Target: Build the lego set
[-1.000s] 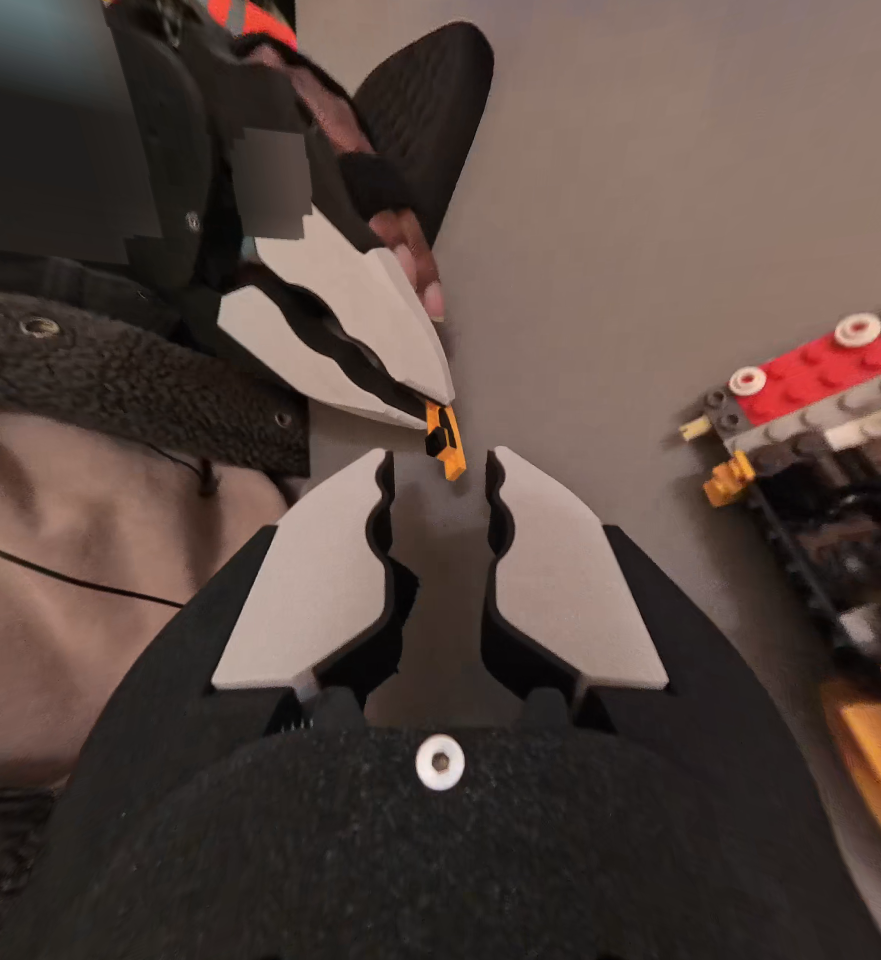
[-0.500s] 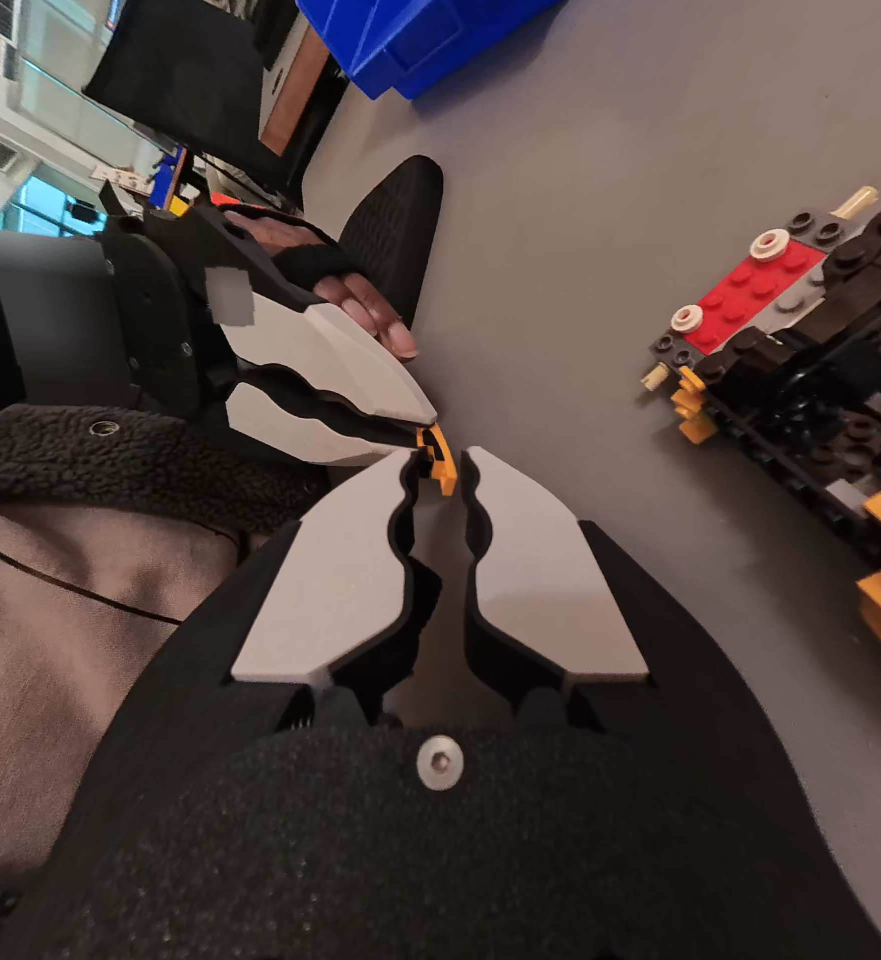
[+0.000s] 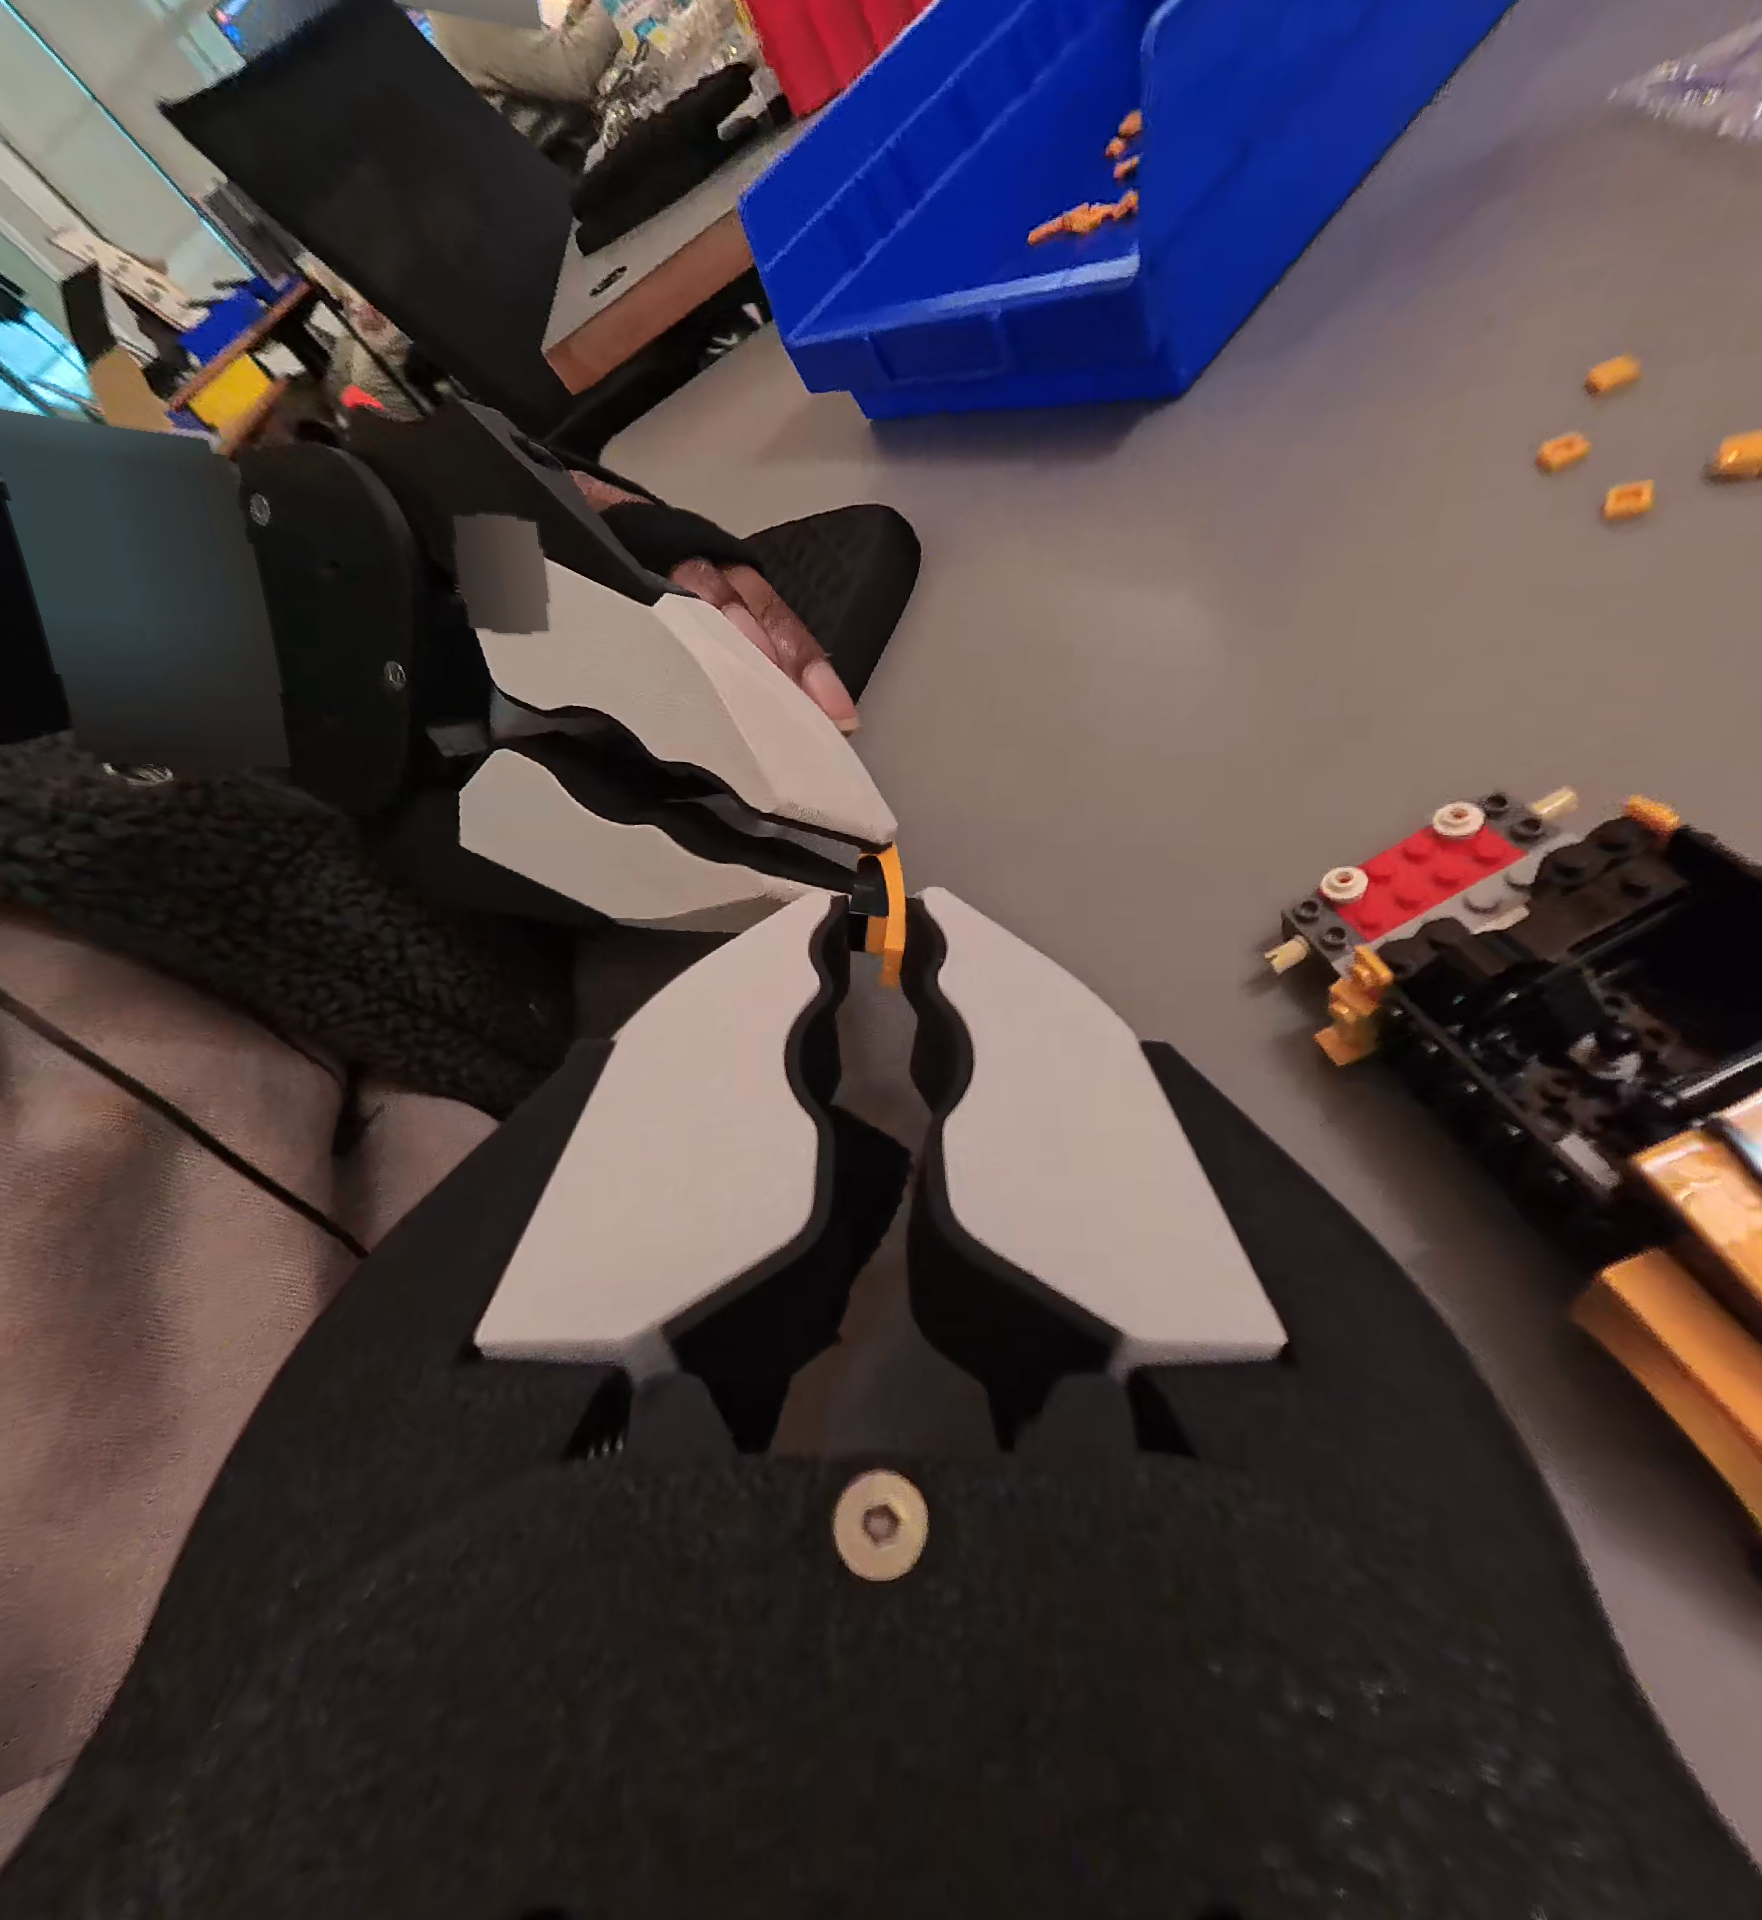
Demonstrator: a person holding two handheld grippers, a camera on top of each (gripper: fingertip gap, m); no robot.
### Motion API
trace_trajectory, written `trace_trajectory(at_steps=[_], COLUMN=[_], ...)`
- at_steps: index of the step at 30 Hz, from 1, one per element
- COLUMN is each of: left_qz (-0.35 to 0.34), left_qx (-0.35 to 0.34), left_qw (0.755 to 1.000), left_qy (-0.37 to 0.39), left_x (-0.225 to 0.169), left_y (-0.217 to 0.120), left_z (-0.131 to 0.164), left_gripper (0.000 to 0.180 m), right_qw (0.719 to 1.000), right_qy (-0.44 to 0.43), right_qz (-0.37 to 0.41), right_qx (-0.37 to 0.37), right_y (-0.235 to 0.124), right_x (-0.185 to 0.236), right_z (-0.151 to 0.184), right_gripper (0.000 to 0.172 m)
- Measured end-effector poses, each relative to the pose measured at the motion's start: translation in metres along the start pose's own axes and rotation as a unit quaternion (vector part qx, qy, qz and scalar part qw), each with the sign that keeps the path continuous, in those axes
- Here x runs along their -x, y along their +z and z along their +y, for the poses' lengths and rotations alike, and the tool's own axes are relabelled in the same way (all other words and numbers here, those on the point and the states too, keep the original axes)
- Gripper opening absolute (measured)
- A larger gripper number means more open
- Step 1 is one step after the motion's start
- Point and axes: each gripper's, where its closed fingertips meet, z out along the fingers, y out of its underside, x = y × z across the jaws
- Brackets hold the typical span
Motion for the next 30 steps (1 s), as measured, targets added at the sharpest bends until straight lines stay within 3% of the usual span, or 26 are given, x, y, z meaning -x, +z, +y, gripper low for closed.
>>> trace_trajectory(at_steps=[6, 11, 14, 21, 23, 26, 30], left_qz=[0.010, 0.032, 0.105, 0.323, 0.388, 0.487, 0.526], left_qx=[-0.028, -0.045, -0.071, -0.120, -0.123, -0.125, -0.103], left_qw=[0.999, 0.997, 0.986, 0.882, 0.834, 0.739, 0.682], left_qy=[-0.019, -0.047, -0.110, -0.321, -0.372, -0.448, -0.497], left_x=[0.000, -0.001, -0.012, -0.022, -0.026, -0.029, -0.029], left_y=[-0.002, -0.001, -0.002, -0.014, -0.015, -0.021, -0.010], left_z=[-0.005, -0.007, -0.013, -0.036, -0.047, -0.063, -0.070], left_gripper=[0.009, 0.020, 0.023, 0.019, 0.019, 0.022, 0.009], right_qw=[0.997, 0.997, 0.993, 0.950, 0.933, 0.911, 0.893], right_qy=[-0.071, -0.075, -0.115, -0.312, -0.359, -0.413, -0.451], right_qz=[0.027, 0.009, -0.003, -0.010, -0.012, -0.007, 0.000], right_qx=[-0.014, -0.017, -0.014, 0.005, 0.008, 0.010, 0.006], right_y=[-0.004, -0.012, -0.019, -0.042, -0.046, -0.052, -0.060], right_x=[0.002, 0.005, 0.012, 0.028, 0.033, 0.035, 0.034], right_z=[-0.002, -0.003, -0.002, -0.002, -0.001, 0.002, 0.003], right_gripper=[0.010, 0.010, 0.010, 0.010, 0.010, 0.010, 0.010])
